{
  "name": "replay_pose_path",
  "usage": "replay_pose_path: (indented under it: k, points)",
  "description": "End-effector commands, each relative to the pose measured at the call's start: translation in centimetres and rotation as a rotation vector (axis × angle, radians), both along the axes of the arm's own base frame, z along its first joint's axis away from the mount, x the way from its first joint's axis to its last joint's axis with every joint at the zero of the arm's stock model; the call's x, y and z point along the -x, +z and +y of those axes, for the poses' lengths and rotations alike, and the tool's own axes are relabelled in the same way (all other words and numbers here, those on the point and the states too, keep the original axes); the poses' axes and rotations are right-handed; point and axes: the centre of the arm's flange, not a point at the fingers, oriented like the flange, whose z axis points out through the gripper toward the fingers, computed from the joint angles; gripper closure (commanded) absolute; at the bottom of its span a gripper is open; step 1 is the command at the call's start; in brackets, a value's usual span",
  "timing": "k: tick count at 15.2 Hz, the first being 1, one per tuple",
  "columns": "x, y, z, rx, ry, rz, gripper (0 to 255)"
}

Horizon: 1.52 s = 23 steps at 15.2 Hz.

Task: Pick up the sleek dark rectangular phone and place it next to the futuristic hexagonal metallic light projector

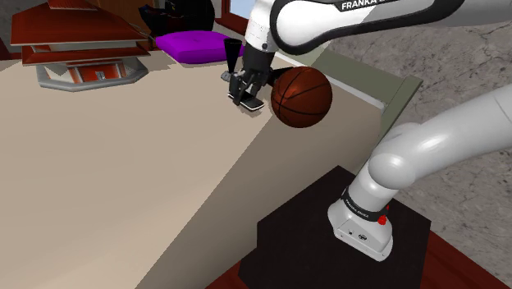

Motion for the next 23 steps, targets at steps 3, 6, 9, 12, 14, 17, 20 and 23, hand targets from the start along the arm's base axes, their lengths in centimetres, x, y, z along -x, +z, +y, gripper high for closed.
replay_pose_path:
  k: [3,6,9,12,14,17,20,23]
  points:
    - [-0.1,2.1,0.0,0.0,0.0,0.0,255]
    - [-0.1,3.7,0.0,0.0,0.0,0.0,255]
    - [-0.1,5.3,0.0,0.0,0.0,0.0,255]
    - [-0.1,6.9,0.0,0.0,0.0,0.0,255]
    - [-0.1,7.9,0.0,0.0,0.0,0.0,255]
    - [-0.1,9.5,0.0,0.0,0.0,0.0,255]
    - [-2.0,9.7,-1.8,0.0,0.0,0.0,255]
    - [-4.9,9.7,-4.5,0.0,0.0,0.0,255]
